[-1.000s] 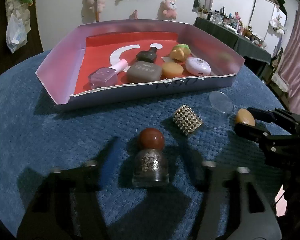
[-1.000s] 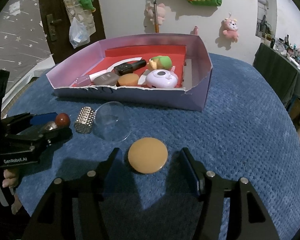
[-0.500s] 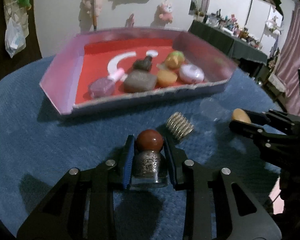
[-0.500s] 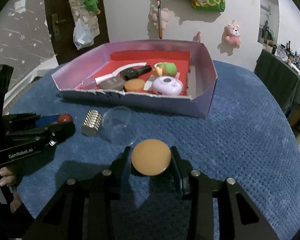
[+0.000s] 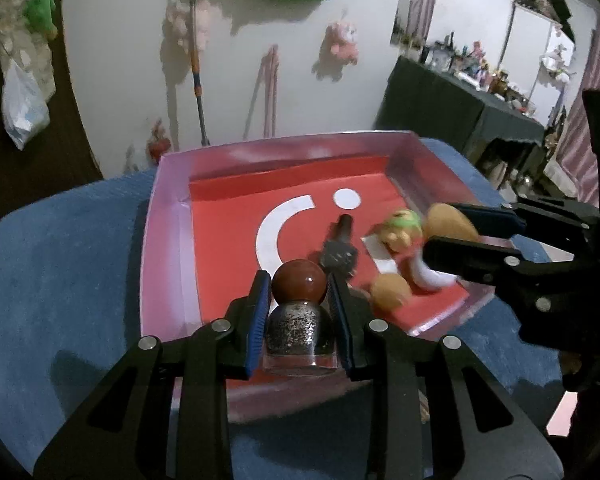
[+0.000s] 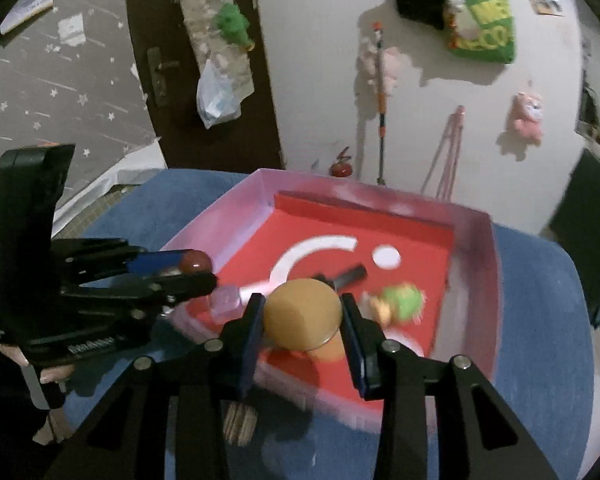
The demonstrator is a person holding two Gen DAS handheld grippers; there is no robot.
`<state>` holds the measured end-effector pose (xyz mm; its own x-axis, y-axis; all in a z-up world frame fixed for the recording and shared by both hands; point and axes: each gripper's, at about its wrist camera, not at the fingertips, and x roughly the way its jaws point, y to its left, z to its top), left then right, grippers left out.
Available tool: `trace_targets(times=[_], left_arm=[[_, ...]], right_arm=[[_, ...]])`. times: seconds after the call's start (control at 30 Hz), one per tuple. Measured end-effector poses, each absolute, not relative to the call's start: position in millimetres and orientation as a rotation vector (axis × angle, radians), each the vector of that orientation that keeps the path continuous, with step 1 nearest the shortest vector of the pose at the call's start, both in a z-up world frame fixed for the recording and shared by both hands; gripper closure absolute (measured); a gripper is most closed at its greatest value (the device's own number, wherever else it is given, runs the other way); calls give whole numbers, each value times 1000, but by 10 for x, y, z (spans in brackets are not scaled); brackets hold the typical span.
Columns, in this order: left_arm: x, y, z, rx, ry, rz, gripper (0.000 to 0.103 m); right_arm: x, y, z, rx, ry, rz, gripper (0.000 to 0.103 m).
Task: Organize rigid objects
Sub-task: 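Carry the glitter polish and tan puff into the tray and open both tools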
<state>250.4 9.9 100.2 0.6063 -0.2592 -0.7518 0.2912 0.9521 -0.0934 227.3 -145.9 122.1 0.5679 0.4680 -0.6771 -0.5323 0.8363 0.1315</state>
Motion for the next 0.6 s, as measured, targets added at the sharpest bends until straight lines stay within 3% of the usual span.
trace_targets(times=[0.6], left_arm=[[3383, 116, 462, 111, 1084, -294, 75]], right_arm=[[3574, -883, 605, -146, 1095, 596, 63]])
